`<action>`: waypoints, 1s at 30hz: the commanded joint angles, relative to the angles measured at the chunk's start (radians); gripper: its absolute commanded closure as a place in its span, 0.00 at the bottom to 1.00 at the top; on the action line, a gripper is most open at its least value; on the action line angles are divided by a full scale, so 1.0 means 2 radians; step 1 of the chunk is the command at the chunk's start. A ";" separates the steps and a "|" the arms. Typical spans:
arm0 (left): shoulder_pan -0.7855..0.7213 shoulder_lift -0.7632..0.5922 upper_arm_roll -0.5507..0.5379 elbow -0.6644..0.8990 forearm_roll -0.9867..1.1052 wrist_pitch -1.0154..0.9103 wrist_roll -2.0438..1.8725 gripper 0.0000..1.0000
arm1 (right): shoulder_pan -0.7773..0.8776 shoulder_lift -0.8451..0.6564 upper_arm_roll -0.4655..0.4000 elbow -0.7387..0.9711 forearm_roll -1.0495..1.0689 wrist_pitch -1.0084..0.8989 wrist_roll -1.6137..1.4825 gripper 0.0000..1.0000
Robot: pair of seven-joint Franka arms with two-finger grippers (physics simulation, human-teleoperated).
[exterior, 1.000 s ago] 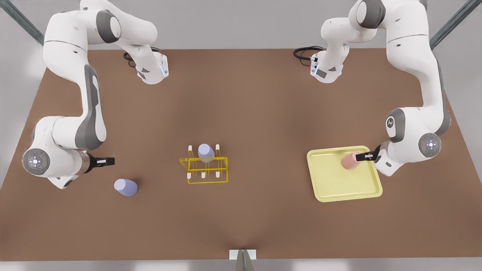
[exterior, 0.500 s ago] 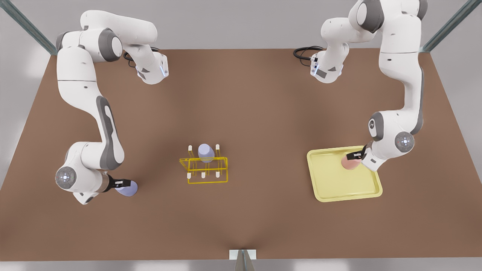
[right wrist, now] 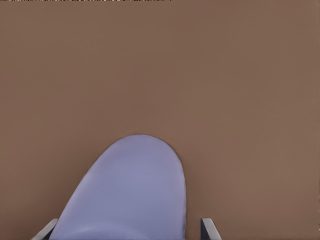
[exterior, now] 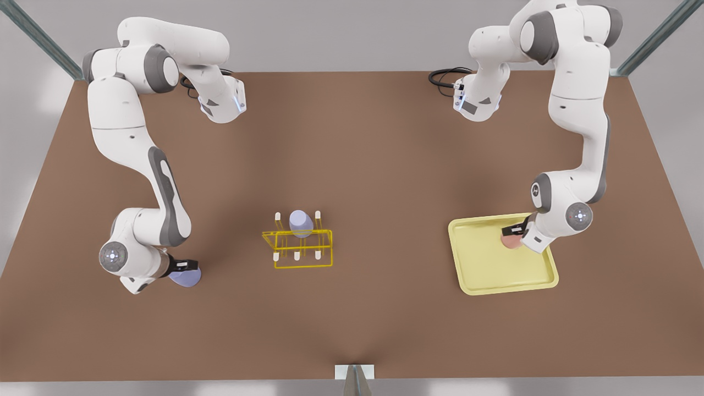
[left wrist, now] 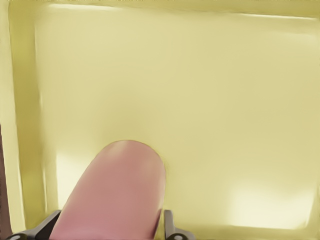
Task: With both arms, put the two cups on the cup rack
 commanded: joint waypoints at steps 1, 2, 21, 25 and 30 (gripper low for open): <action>0.000 -0.007 0.000 0.000 0.000 -0.003 -0.001 0.09 | -0.001 0.001 0.000 0.000 0.000 0.019 -0.002 0.00; 0.000 -0.009 0.000 0.000 0.000 -0.003 0.000 0.09 | 0.000 0.003 0.000 0.000 0.000 0.019 -0.002 0.00; 0.003 0.008 -0.001 0.010 0.000 0.021 0.000 0.18 | 0.001 -0.001 0.003 0.003 0.004 0.001 -0.005 0.15; 0.000 -0.002 -0.001 0.016 -0.001 0.011 -0.002 0.17 | 0.007 -0.026 0.014 0.012 0.007 -0.031 -0.002 0.15; -0.014 -0.013 -0.024 0.078 -0.002 -0.101 -0.051 0.17 | 0.048 -0.075 0.046 0.013 0.050 -0.058 0.014 0.15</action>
